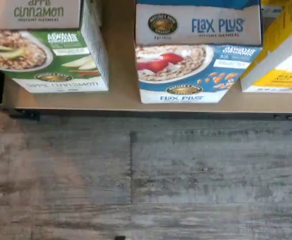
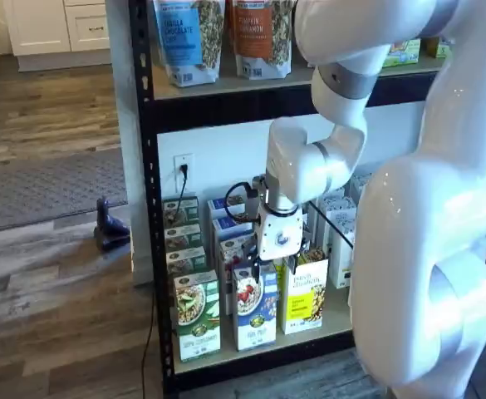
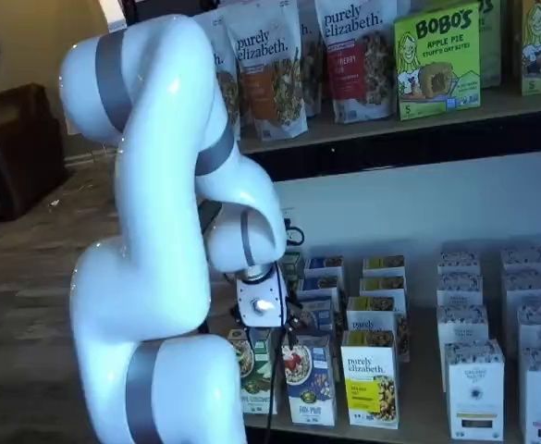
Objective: Pick up the blue and white box that is on the bottom shelf, the second box from the left
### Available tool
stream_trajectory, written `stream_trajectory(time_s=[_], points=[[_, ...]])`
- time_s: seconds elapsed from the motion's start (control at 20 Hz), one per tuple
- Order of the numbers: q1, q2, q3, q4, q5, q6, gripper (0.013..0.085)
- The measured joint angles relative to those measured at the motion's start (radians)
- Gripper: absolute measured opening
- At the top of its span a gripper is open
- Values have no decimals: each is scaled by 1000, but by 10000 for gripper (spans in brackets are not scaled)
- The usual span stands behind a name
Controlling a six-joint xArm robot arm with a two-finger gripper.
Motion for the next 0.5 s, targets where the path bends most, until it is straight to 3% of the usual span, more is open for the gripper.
stream_trajectory(time_s=[0.5], points=[[-26,185,-133,89,-26,-112,850]])
